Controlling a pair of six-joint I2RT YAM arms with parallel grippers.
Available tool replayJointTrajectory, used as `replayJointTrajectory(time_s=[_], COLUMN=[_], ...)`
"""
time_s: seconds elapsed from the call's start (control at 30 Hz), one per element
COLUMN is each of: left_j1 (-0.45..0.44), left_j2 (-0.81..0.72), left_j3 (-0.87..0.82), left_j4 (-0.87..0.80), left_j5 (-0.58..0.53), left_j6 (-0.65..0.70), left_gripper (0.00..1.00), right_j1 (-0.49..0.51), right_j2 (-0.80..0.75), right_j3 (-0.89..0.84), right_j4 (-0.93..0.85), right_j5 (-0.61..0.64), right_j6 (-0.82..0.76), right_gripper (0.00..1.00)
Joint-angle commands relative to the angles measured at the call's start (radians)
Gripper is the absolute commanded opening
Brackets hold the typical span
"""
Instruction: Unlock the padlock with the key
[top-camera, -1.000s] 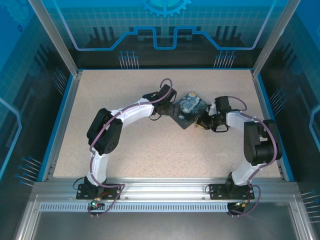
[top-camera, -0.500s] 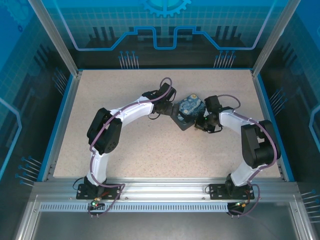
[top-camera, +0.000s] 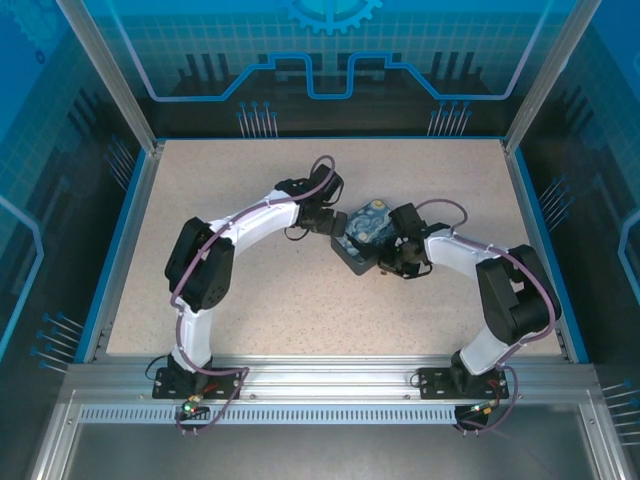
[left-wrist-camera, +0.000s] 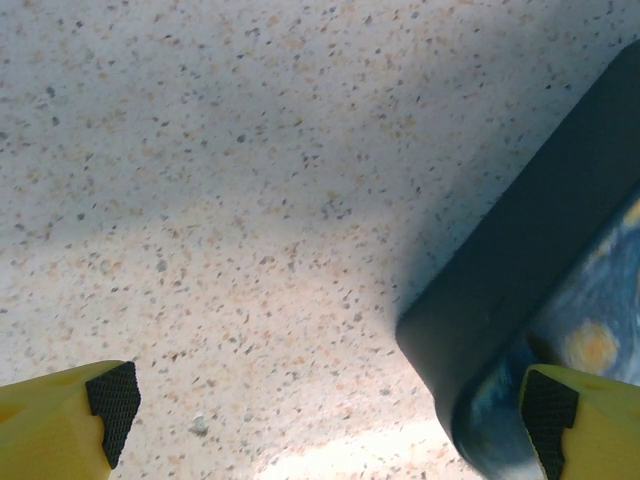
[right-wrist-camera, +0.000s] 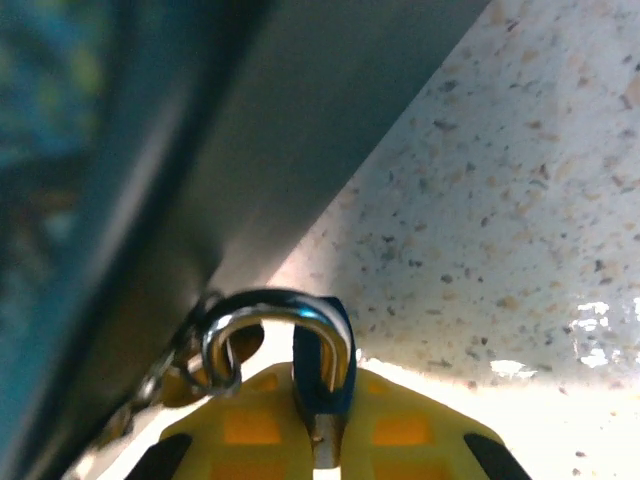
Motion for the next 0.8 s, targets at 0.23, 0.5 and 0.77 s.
replayJointTrajectory(time_s=[0.23, 0.5, 0.77], left_j1=[-0.039, -0.064, -0.063], left_j2=[-0.101, -0.124, -0.175], left_j3=[-0.105, -0.127, -0.130], left_j4=[-0.025, -0.019, -0.036], left_j5=[0.011, 0.012, -0.004], left_j6=[-0.048, -0.072, -0.078], left_gripper=[0.99, 0.99, 0.99], right_j1=[0.015, 0.009, -0.045], right_j2=[0.020, -0.096, -0.294], right_j3=[-0.116, -0.107, -0.067], right_j4=[-0.002, -0.062, -0.168], right_j5=[-0.049, -0.022, 0.000], right_j6=[0.044, 0.025, 0.012], right_gripper=[0.03, 0.35, 0.60])
